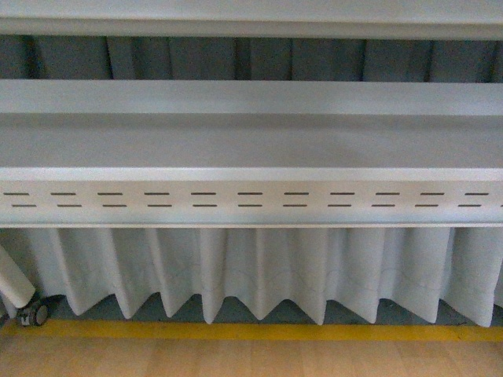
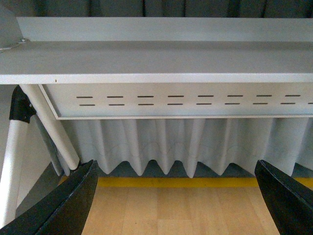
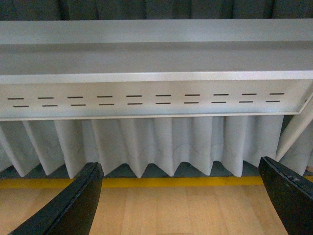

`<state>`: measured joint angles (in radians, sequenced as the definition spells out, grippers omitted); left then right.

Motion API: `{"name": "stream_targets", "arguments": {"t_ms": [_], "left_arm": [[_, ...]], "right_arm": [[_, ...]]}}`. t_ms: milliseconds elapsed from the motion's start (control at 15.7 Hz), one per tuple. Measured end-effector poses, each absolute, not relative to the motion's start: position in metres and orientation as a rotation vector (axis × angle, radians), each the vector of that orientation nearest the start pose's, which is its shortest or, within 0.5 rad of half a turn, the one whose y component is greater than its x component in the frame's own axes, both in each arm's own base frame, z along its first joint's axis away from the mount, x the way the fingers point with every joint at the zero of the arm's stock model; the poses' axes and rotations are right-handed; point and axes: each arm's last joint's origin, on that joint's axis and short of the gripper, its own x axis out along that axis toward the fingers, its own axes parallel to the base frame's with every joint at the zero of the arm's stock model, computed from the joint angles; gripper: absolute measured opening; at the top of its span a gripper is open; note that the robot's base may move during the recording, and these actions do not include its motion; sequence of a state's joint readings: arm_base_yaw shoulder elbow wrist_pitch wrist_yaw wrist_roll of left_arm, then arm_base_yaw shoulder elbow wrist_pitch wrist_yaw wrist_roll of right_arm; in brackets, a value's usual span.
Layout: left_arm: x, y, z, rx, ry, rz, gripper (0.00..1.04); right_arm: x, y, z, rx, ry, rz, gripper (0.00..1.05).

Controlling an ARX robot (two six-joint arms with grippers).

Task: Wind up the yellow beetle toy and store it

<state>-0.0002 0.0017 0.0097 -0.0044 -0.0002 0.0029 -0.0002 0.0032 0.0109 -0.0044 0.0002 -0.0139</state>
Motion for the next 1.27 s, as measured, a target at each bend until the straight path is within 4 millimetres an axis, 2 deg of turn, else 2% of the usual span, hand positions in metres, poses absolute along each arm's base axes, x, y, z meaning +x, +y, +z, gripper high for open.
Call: {"name": "stream_targets", "arguments": {"t_ms": [1275], "left_arm": [[0.0972, 0.0000, 0.1663, 0.003, -0.004, 0.000, 0.98]], "right_arm": [[0.0972, 0.0000, 0.1665, -0.014, -0.003, 0.000, 0.98]]}}
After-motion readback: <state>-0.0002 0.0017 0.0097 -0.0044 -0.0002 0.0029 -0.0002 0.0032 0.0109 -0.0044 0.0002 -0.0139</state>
